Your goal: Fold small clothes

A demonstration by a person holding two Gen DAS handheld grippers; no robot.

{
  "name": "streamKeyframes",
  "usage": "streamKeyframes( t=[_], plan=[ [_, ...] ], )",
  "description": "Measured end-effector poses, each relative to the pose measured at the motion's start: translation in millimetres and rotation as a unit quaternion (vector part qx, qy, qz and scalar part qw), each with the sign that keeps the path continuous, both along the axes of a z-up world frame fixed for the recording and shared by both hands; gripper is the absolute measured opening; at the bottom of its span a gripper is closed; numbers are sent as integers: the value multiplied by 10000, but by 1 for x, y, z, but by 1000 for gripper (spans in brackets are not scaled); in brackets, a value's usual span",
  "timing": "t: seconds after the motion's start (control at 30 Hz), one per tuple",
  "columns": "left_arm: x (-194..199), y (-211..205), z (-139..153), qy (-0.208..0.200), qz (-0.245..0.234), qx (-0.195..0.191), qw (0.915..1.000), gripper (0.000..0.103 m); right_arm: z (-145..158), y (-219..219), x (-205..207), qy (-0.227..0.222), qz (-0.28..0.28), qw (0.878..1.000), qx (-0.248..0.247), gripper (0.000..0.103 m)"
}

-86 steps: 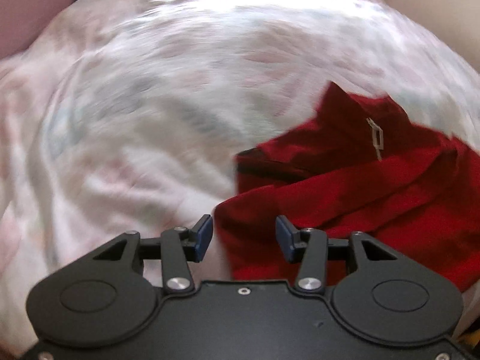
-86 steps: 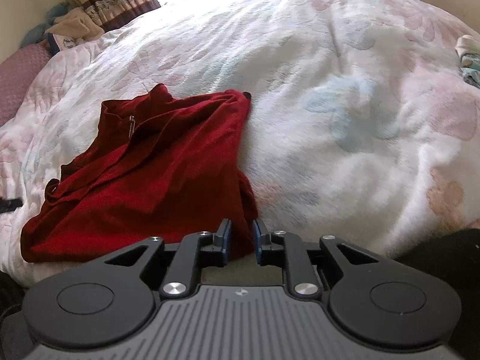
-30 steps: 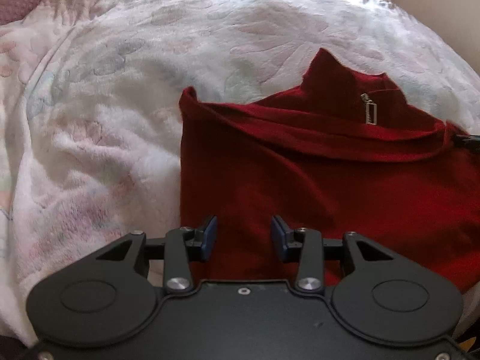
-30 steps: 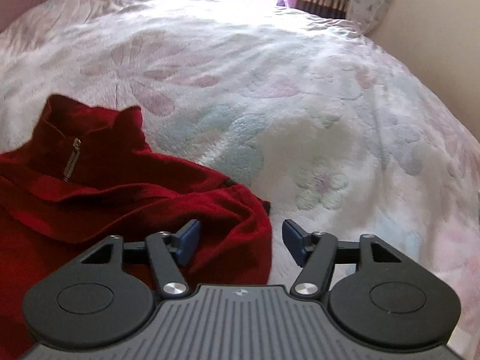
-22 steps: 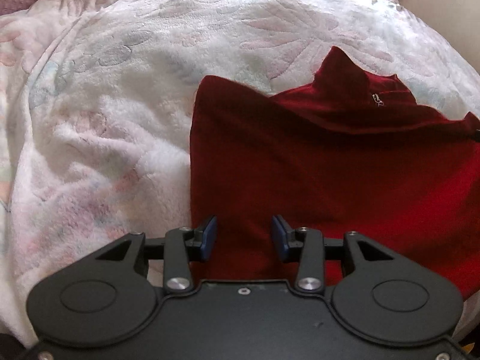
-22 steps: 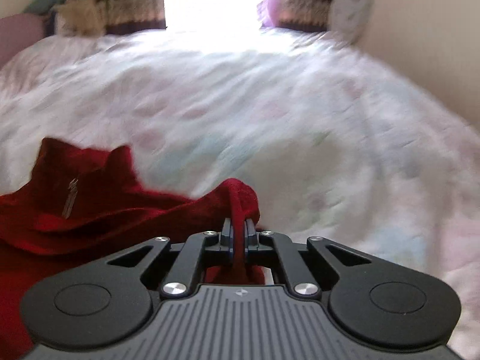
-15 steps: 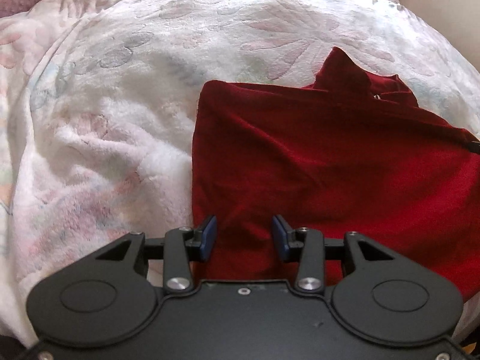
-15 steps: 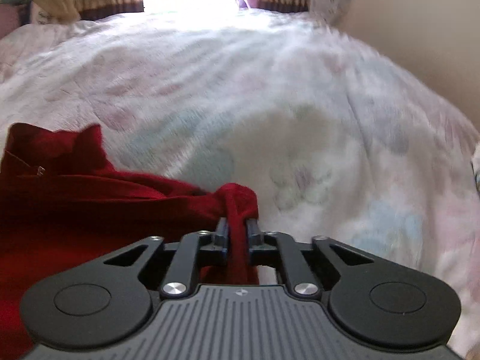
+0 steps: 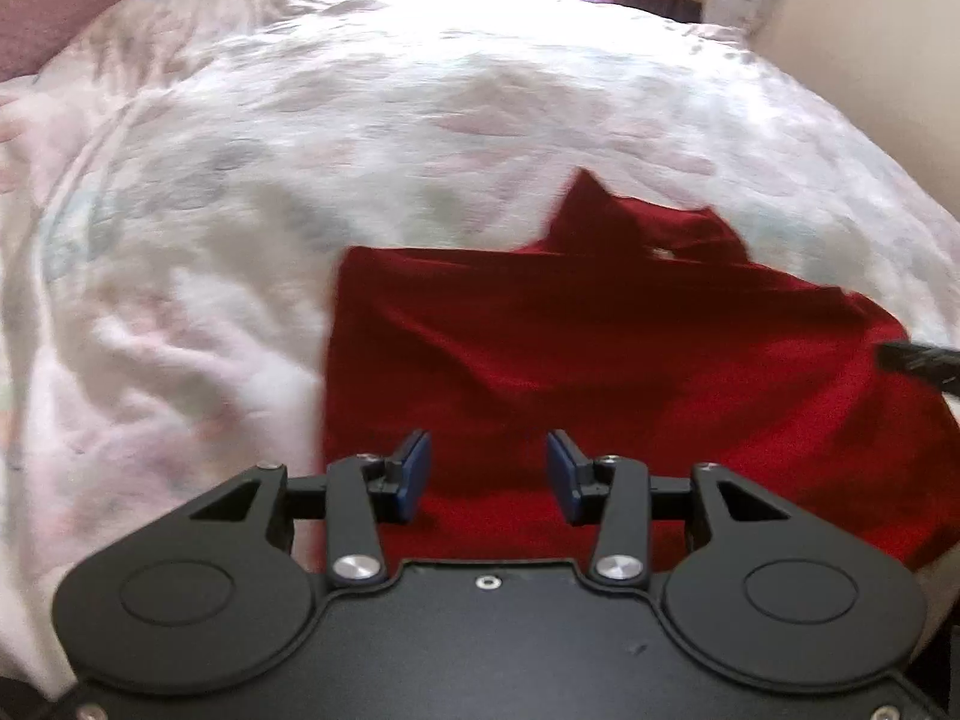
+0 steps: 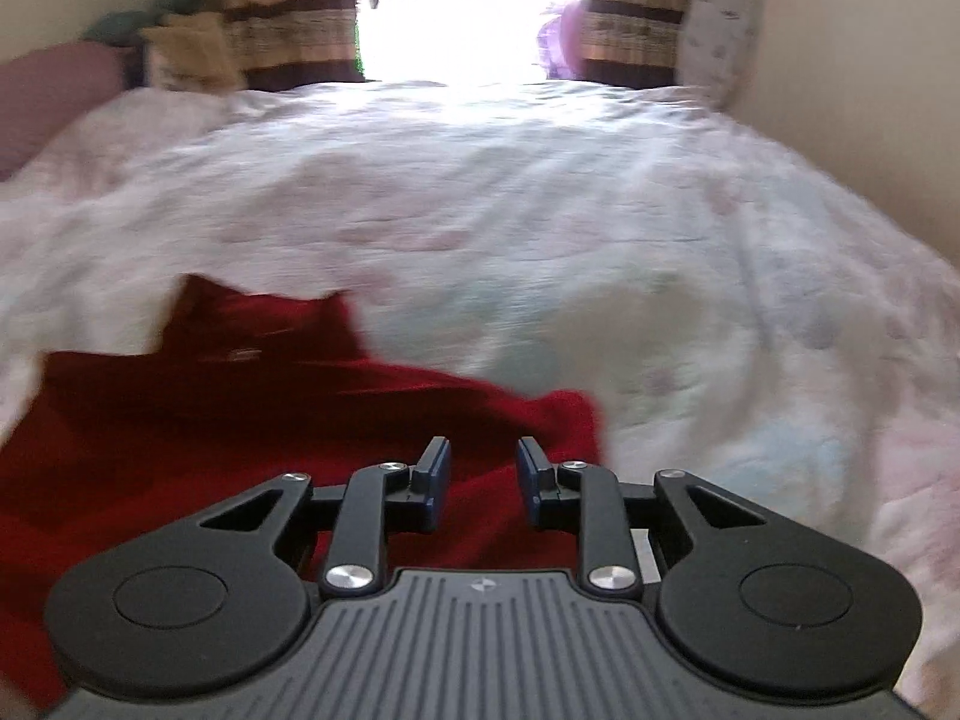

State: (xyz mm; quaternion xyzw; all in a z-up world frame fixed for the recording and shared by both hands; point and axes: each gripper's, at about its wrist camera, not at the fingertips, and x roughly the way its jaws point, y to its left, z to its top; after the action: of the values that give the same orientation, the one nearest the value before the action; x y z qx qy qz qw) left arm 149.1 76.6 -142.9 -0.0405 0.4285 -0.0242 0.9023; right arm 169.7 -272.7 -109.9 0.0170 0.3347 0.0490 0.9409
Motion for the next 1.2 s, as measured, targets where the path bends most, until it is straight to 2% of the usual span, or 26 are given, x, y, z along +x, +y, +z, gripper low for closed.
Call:
streamKeyframes(
  t=[0.07, 0.13, 0.17, 0.23, 0.3, 0.37, 0.4, 0.5, 0.57, 0.63, 0.7, 0.83, 0.93, 1.03, 1.1, 1.2],
  plan=[
    [2, -18, -12, 238, -234, 94, 9994, 46, -5, 16, -1, 205, 347, 9982, 444, 31],
    [4, -33, -39, 945, -278, 929, 9908, 49, -12, 34, -1, 518, 678, 9947, 570, 31],
    [-1, -32, -46, 953, -215, 1109, 9890, 50, -17, 43, 0, 707, 868, 9925, 495, 31],
    [-9, -19, -48, 980, 11, 855, 9915, 54, -28, 50, -2, 1077, 757, 9913, -9, 31],
    [-16, -5, -44, 1051, 213, 630, 9922, 56, -36, 38, -12, 1071, 484, 9925, -323, 24],
    [-24, 2, -43, 1105, 293, 648, 9913, 57, -37, 19, -23, 1024, 238, 9934, -462, 14],
    [-29, 5, -43, 1117, 325, 707, 9907, 57, -36, 9, -30, 975, 174, 9939, -484, 12],
    [-38, 13, -41, 1132, 462, 691, 9901, 56, -31, -15, -45, 1007, -61, 9947, -212, 7],
    [-39, 15, -34, 1051, 554, 593, 9911, 54, -29, -26, -52, 1045, -333, 9935, -292, 8],
    [-38, 10, -23, 913, 558, 591, 9925, 54, -27, -35, -57, 1093, -463, 9929, -116, 8],
    [-36, 1, -9, 674, 469, 416, 9957, 54, -23, -32, -59, 1098, -559, 9924, -45, 10],
    [-29, -37, 11, 273, 242, -82, 9993, 54, -5, -1, -62, 917, -394, 9949, -143, 30],
    [-29, -68, 9, 163, -115, -178, 9996, 54, -3, 23, -57, 946, -63, 9950, 305, 30],
    [-32, -91, -4, 188, -451, -62, 9988, 54, -11, 44, -54, 966, 127, 9916, 851, 30],
    [-30, -91, -15, 386, -434, 64, 9983, 54, -19, 61, -53, 1095, 220, 9902, 834, 30],
    [-30, -88, -22, 514, -260, -13, 9983, 55, -33, 75, -50, 1179, 317, 9912, 510, 30]
  ],
)
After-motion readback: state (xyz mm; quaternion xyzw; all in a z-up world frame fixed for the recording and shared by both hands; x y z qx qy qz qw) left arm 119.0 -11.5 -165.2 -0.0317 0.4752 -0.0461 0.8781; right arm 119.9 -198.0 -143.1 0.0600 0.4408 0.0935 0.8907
